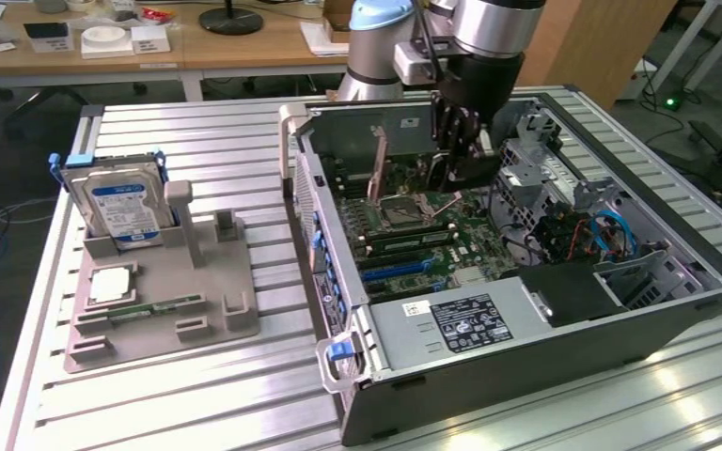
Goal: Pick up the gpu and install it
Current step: 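Insert the gpu into the slot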
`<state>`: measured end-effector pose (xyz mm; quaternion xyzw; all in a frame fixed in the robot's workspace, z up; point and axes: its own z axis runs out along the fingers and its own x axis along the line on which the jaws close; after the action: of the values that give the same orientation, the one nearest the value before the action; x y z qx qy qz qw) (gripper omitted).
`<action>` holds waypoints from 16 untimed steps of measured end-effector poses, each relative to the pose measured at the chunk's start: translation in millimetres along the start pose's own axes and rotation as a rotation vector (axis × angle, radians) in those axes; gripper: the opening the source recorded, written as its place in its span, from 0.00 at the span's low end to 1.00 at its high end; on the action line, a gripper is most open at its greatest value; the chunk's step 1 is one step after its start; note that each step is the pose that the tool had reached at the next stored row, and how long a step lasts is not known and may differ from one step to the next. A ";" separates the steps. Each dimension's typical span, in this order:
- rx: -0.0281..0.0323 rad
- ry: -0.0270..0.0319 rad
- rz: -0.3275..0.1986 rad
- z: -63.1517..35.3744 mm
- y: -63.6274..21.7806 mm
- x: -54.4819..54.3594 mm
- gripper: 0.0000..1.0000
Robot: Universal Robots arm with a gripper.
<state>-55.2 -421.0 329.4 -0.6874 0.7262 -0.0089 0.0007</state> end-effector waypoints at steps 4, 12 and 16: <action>-0.0001 -0.0001 0.000 2.6 1.2 3.8 0.28; -0.0001 0.0000 0.000 6.8 11.7 10.1 0.28; 0.0000 -0.0001 0.001 7.0 11.5 15.4 0.28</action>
<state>-67.4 -435.8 322.5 -0.6872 0.7265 -0.0088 0.0007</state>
